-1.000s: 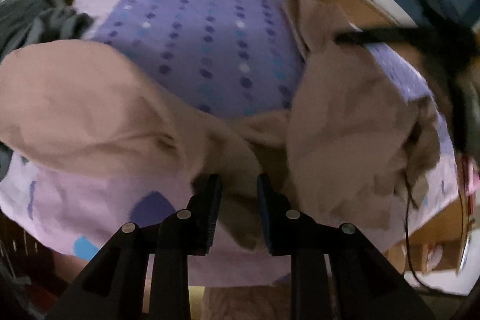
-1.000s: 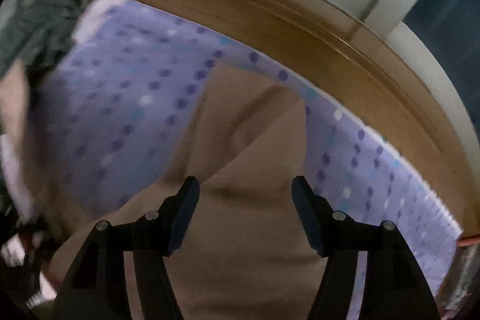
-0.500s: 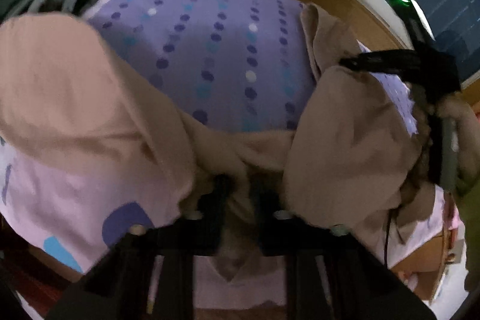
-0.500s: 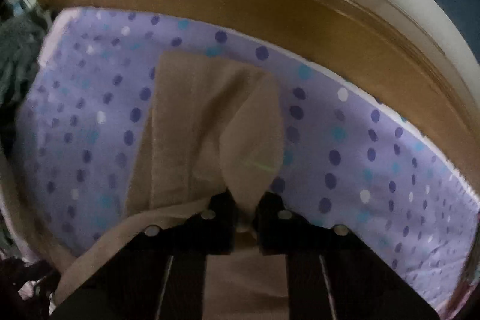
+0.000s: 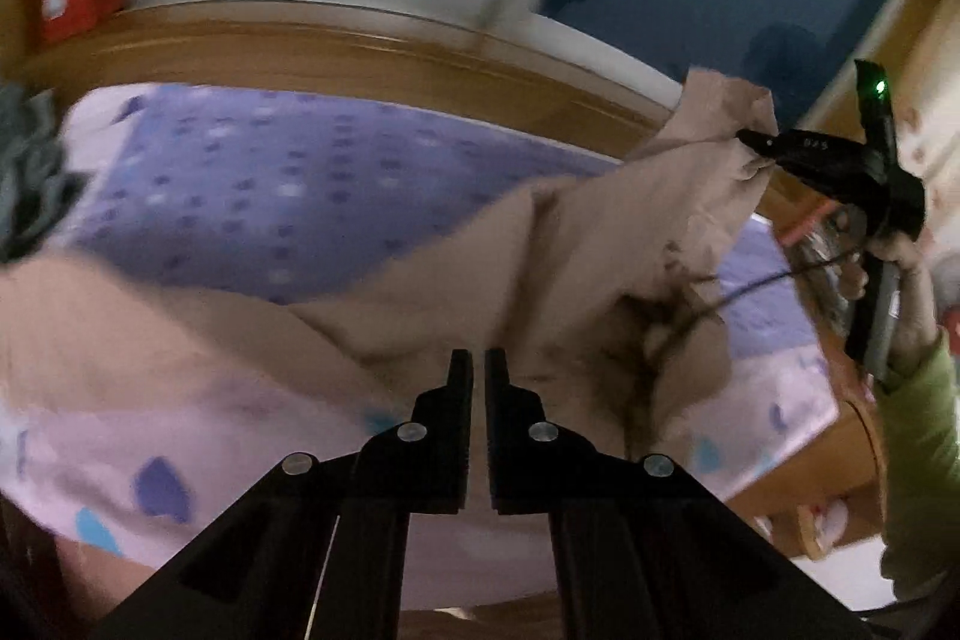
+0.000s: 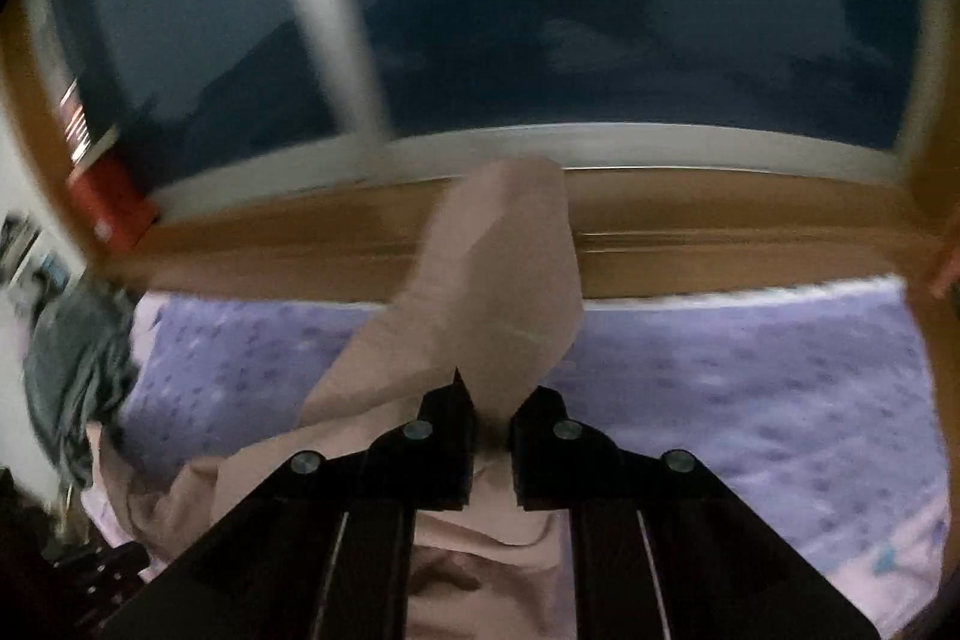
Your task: Fold clothes
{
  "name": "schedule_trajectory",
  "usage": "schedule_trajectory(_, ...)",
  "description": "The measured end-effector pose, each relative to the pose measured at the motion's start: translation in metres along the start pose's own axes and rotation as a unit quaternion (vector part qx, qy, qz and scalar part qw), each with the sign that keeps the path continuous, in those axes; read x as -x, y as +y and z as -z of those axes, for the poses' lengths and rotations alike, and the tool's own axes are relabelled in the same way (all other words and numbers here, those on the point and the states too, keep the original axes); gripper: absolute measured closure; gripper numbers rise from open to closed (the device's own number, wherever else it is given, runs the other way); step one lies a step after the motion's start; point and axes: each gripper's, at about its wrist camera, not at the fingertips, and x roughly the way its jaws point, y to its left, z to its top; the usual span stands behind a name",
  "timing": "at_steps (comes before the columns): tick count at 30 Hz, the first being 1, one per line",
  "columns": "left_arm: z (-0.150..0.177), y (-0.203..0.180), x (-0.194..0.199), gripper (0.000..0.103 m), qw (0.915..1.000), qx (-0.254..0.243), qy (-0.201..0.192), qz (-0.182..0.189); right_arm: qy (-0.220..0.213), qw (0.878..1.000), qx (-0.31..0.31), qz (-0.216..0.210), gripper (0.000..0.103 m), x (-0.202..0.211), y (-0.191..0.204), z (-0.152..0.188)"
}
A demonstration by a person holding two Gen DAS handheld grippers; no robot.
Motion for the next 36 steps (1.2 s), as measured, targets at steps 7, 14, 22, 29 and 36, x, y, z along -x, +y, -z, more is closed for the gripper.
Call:
schedule_trajectory(7,0.005,-0.062,-0.046,0.099,0.9978,-0.034,0.053,0.021,0.041,0.993,-0.101,0.040,0.095,0.013,-0.133,0.058)
schedule_trajectory(14,0.011,-0.088,-0.081,0.093,0.9955,-0.035,0.088,-0.011,0.167,0.979,-0.120,0.005,0.067,-0.012,-0.193,0.128)
schedule_trajectory(22,0.005,-0.110,-0.094,0.087,0.9848,-0.107,0.046,-0.129,0.175,0.983,0.046,0.014,0.051,0.046,-0.189,0.121)
schedule_trajectory(29,-0.002,-0.135,-0.117,0.086,0.9717,-0.187,0.054,-0.134,0.154,0.970,0.173,-0.070,0.036,0.007,-0.127,0.074)
schedule_trajectory(36,-0.012,-0.137,-0.121,0.086,0.9688,-0.222,0.054,-0.095,0.186,0.950,0.227,-0.108,0.037,-0.067,-0.057,0.057)
